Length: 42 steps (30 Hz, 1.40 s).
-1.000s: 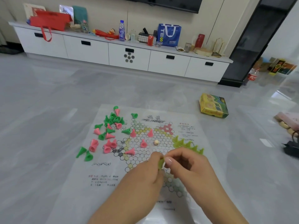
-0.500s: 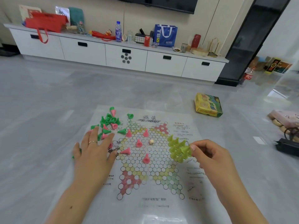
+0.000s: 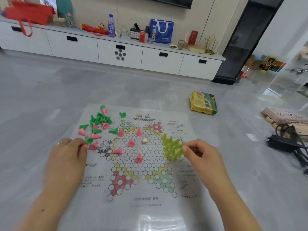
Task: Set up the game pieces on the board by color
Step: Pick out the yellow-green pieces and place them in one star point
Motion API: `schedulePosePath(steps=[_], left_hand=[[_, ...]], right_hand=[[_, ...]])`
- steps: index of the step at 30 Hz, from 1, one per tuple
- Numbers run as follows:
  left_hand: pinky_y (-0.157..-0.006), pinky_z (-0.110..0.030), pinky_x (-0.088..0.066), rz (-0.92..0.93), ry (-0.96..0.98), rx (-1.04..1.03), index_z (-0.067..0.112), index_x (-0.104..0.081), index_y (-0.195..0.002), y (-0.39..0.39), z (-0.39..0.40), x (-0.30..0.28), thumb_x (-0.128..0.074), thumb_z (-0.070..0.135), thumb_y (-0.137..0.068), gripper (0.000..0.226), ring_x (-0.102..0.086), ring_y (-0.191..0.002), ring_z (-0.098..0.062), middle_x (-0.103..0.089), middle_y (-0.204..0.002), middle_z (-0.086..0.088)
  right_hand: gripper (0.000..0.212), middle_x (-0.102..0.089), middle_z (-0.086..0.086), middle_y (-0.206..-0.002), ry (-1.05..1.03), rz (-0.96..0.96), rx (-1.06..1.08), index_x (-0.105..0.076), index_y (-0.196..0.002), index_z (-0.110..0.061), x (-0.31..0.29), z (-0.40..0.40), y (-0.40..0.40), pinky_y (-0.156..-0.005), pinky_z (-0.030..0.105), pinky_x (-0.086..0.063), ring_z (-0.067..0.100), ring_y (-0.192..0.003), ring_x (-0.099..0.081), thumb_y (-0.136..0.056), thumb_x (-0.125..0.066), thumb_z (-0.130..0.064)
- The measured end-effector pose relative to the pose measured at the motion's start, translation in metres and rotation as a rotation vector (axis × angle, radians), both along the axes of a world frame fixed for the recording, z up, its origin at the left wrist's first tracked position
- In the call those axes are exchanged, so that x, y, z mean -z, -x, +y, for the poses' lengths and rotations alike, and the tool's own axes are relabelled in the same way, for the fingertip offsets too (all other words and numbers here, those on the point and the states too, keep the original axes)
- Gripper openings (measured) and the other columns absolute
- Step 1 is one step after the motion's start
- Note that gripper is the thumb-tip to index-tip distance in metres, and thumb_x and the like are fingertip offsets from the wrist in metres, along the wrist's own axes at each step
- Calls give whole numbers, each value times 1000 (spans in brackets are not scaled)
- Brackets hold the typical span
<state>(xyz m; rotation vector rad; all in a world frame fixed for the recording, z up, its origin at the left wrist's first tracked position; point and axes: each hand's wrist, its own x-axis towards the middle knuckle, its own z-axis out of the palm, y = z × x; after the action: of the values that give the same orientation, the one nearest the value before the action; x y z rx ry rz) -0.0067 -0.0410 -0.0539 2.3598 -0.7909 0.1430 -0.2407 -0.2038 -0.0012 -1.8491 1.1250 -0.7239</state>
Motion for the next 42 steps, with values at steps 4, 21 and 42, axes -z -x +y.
schedulePosePath(steps=[4, 21, 42], left_hand=[[-61, -32, -27, 10, 28, -37, 3, -62, -81, -2, 0, 3, -50, 17, -91, 21, -37, -71, -23, -43, -72, -7], [-57, -34, -34, 232, 366, -85, 4, -49, -65, -3, 2, 5, -25, 48, -91, 56, -51, -67, -40, -54, -61, -22], [-57, -34, -33, 273, 391, -104, 0, -50, -68, -2, 0, 1, -28, 39, -96, 52, -47, -62, -35, -56, -66, -28]], right_hand=[[13, -66, -10, -73, 38, 58, -30, -66, -75, -23, 4, 1, -3, -59, 10, -42, -3, -67, -58, -85, -62, -16], [14, -55, -16, -63, 282, 296, -147, -63, -75, -26, 13, 11, -16, -56, 10, -37, -2, -60, -51, -85, -61, -17], [9, -51, -18, -62, 348, 336, -137, -68, -81, -21, 17, 10, -16, -54, 9, -34, -1, -57, -48, -86, -60, -18]])
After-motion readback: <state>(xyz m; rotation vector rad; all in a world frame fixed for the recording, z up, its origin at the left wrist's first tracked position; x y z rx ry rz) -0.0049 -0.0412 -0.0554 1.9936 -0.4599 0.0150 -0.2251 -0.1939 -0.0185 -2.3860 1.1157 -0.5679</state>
